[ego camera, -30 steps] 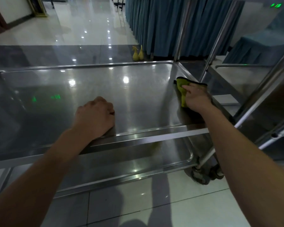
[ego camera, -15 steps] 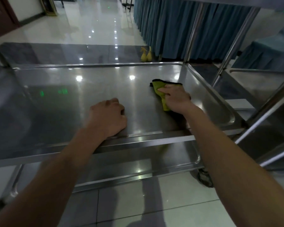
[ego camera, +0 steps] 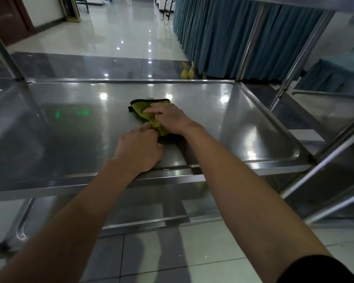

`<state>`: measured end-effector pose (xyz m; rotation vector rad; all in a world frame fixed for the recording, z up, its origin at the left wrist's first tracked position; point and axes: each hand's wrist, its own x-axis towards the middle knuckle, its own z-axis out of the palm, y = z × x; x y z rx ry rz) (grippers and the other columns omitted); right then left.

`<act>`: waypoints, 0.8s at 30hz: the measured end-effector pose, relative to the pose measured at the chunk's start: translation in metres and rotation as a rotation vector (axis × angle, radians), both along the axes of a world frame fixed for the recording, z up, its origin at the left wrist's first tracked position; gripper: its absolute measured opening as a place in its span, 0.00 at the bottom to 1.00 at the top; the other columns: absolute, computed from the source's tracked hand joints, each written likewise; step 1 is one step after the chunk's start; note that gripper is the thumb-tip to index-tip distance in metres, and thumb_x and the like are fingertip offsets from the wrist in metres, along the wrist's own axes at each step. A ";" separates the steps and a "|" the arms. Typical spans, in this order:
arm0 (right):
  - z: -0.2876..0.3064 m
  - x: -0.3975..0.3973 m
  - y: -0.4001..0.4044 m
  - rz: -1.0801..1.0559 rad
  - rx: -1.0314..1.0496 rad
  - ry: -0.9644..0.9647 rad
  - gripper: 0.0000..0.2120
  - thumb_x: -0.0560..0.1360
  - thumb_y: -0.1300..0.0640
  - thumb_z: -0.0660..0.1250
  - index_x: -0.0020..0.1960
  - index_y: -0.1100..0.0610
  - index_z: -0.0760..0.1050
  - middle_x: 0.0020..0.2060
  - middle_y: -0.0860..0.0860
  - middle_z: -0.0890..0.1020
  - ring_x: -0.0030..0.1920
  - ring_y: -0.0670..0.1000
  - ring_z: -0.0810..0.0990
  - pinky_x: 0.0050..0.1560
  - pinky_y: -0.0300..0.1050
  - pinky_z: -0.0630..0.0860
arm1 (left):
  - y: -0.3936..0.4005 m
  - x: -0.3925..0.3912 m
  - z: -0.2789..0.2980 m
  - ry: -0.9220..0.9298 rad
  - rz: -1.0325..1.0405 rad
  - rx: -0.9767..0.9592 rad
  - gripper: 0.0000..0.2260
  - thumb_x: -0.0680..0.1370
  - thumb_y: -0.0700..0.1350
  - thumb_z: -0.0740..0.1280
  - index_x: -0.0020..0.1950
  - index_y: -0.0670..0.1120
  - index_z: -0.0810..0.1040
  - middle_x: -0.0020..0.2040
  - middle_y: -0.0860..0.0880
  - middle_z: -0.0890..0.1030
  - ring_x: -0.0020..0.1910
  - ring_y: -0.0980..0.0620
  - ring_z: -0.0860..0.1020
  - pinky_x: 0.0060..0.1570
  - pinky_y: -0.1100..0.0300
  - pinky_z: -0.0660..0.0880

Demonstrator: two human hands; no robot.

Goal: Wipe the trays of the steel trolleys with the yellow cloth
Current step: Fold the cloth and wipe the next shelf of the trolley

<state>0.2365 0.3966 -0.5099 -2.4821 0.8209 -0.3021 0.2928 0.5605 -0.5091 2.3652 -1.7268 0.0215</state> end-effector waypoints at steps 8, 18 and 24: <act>-0.002 -0.117 -0.067 -0.317 -0.058 0.004 0.22 0.80 0.56 0.55 0.68 0.40 0.75 0.74 0.47 0.70 0.73 0.54 0.68 0.73 0.54 0.64 | -0.017 -0.017 0.006 -0.111 0.088 0.065 0.33 0.75 0.75 0.50 0.51 0.50 0.80 0.55 0.48 0.74 0.52 0.43 0.78 0.51 0.48 0.73; 0.002 -0.228 -0.118 -0.593 -0.132 0.116 0.24 0.80 0.52 0.51 0.74 0.43 0.69 0.76 0.49 0.67 0.73 0.59 0.66 0.74 0.58 0.63 | -0.052 -0.108 0.010 0.006 -0.232 -0.056 0.16 0.76 0.58 0.57 0.47 0.52 0.82 0.52 0.53 0.77 0.51 0.48 0.75 0.45 0.54 0.68; 0.004 -0.252 -0.104 -0.653 -0.138 0.166 0.23 0.81 0.54 0.53 0.73 0.41 0.69 0.76 0.48 0.67 0.73 0.59 0.67 0.73 0.59 0.64 | -0.053 -0.123 0.002 -0.080 -0.158 -0.057 0.17 0.78 0.61 0.61 0.49 0.52 0.84 0.53 0.51 0.75 0.50 0.48 0.73 0.45 0.52 0.70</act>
